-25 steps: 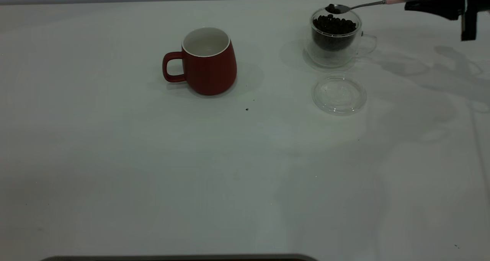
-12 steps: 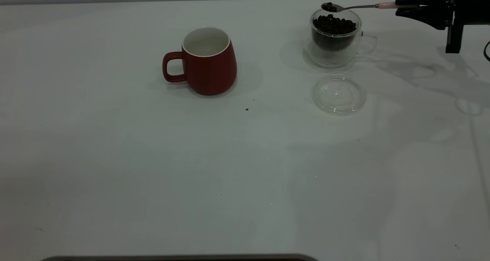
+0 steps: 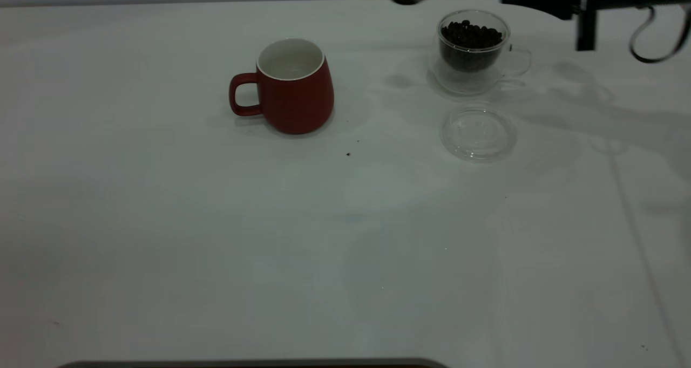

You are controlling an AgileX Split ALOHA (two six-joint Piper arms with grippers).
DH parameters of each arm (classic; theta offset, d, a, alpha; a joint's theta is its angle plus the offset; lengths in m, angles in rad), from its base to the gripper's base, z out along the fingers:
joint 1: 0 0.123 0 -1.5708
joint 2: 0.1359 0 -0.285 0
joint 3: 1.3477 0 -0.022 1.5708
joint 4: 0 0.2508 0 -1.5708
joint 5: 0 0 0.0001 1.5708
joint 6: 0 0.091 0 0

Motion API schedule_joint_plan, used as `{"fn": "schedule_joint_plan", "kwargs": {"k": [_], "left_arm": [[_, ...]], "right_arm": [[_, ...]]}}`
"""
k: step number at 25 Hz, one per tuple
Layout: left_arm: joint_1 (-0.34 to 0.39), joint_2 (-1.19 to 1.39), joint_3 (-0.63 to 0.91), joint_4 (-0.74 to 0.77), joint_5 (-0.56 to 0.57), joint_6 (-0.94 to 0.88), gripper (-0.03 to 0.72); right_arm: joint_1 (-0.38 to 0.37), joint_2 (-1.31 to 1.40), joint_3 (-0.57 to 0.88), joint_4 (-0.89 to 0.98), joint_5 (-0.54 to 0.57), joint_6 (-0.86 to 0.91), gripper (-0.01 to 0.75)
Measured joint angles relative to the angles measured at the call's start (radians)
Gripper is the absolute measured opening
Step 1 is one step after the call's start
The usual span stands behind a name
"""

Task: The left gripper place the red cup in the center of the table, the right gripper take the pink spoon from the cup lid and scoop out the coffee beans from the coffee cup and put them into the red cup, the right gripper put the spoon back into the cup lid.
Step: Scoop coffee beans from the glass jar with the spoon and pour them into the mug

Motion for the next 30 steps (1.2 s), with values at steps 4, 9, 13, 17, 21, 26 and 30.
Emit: {"fn": "schedule_joint_plan", "kwargs": {"k": [4,9,13,17,21,26,30], "left_arm": [[0.0,0.0,0.0,0.0,0.0,0.0,0.586],[0.0,0.0,0.0,0.0,0.0,0.0,0.586],[0.0,0.0,0.0,0.0,0.0,0.0,0.586],[0.0,0.0,0.0,0.0,0.0,0.0,0.586],[0.0,0.0,0.0,0.0,0.0,0.0,0.586],[0.0,0.0,0.0,0.0,0.0,0.0,0.586],[0.0,0.0,0.0,0.0,0.0,0.0,0.586]], "right_arm": [[0.098,-0.012,0.0,0.014,0.002,0.0,0.11],[0.214,-0.012,0.0,0.028,-0.014,0.0,0.11],[0.271,-0.012,0.0,0.034,-0.123,-0.022,0.11],[0.286,-0.012,0.0,0.05,-0.227,-0.082,0.11],[0.286,-0.014,0.0,0.057,-0.297,-0.166,0.11],[0.294,-0.054,0.0,0.058,-0.332,-0.4,0.11],[0.295,-0.112,0.0,0.037,-0.332,-0.581,0.11]]}}
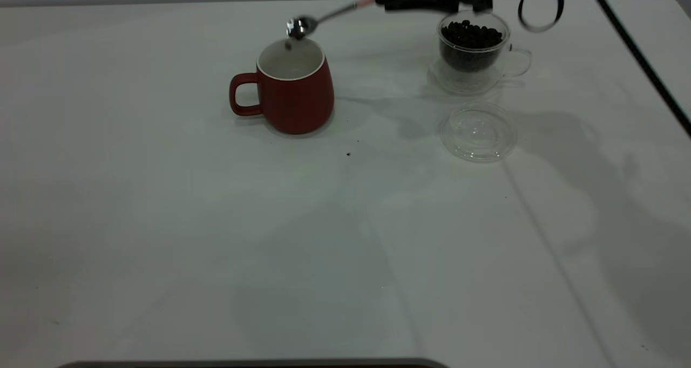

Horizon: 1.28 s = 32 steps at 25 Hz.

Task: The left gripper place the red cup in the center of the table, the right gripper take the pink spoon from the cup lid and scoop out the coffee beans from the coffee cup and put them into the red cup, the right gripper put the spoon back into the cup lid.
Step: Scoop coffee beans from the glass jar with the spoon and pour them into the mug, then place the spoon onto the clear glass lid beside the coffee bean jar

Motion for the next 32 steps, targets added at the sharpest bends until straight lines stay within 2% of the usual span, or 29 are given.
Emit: {"fn": "schedule_joint_plan", "kwargs": {"k": [7,10,13,17,23,26,32], "left_arm": [[0.0,0.0,0.0,0.0,0.0,0.0,0.586],[0.0,0.0,0.0,0.0,0.0,0.0,0.586],[0.0,0.0,0.0,0.0,0.0,0.0,0.586],[0.0,0.0,0.0,0.0,0.0,0.0,0.586],[0.0,0.0,0.0,0.0,0.0,0.0,0.586],[0.0,0.0,0.0,0.0,0.0,0.0,0.586],[0.0,0.0,0.0,0.0,0.0,0.0,0.586]], "right_arm": [[0.0,-0.104,0.011,-0.132,0.001,-0.059,0.11],[-0.021,-0.165,0.012,-0.267,0.037,-0.026,0.11],[-0.084,-0.219,0.013,-0.461,0.132,0.088,0.11],[-0.215,-0.247,0.064,-0.617,0.241,0.234,0.11],[-0.392,-0.187,0.156,-0.642,0.238,0.302,0.11],[-0.423,-0.118,0.16,-0.608,0.222,0.337,0.11],[-0.427,0.0,0.16,-0.508,0.165,0.342,0.11]]}}
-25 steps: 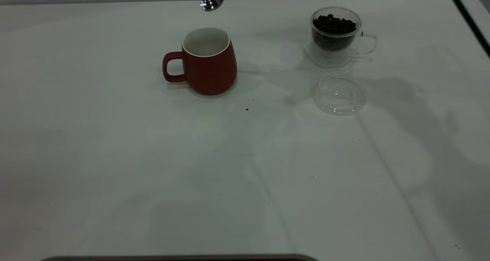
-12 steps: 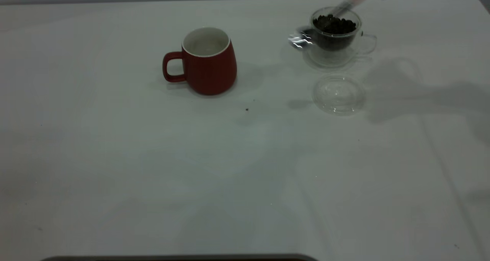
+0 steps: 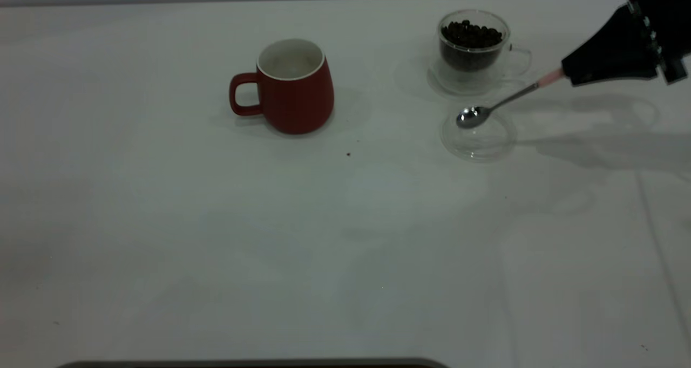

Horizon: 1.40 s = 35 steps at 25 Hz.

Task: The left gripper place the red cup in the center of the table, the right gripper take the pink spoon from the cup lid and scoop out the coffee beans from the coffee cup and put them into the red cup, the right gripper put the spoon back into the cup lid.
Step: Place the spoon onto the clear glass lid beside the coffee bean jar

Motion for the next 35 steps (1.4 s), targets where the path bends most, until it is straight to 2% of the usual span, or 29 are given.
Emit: {"fn": "schedule_joint_plan", "kwargs": {"k": [21,25,32,35], "left_arm": [[0.0,0.0,0.0,0.0,0.0,0.0,0.586],[0.0,0.0,0.0,0.0,0.0,0.0,0.586],[0.0,0.0,0.0,0.0,0.0,0.0,0.586],[0.0,0.0,0.0,0.0,0.0,0.0,0.586]], "right_arm": [[-0.003,0.065,0.0,0.107,-0.014,0.001,0.11],[-0.043,0.004,0.0,0.105,0.005,0.0,0.11],[-0.186,-0.043,0.0,0.067,0.003,-0.001,0.11],[-0.208,-0.025,0.0,0.058,-0.011,-0.001,0.11]]}}
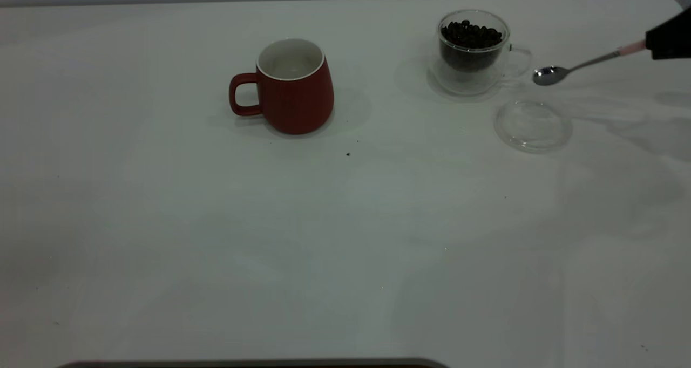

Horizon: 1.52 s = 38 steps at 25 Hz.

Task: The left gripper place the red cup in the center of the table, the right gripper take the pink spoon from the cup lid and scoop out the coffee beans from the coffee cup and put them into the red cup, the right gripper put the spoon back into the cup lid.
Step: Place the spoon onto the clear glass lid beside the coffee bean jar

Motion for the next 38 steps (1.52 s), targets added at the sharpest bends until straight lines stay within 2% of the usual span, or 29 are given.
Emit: {"fn": "schedule_joint_plan", "kwargs": {"k": [11,22,38], "left_arm": [[0.0,0.0,0.0,0.0,0.0,0.0,0.586],[0.0,0.0,0.0,0.0,0.0,0.0,0.586],[0.0,0.0,0.0,0.0,0.0,0.0,0.586]], "right_arm": [[0.013,0.108,0.0,0.023,-0.054,-0.002,0.11],[0.173,0.122,0.0,0.117,-0.071,-0.06,0.114],[0.209,0.122,0.0,0.087,-0.079,-0.07,0.143]]}}
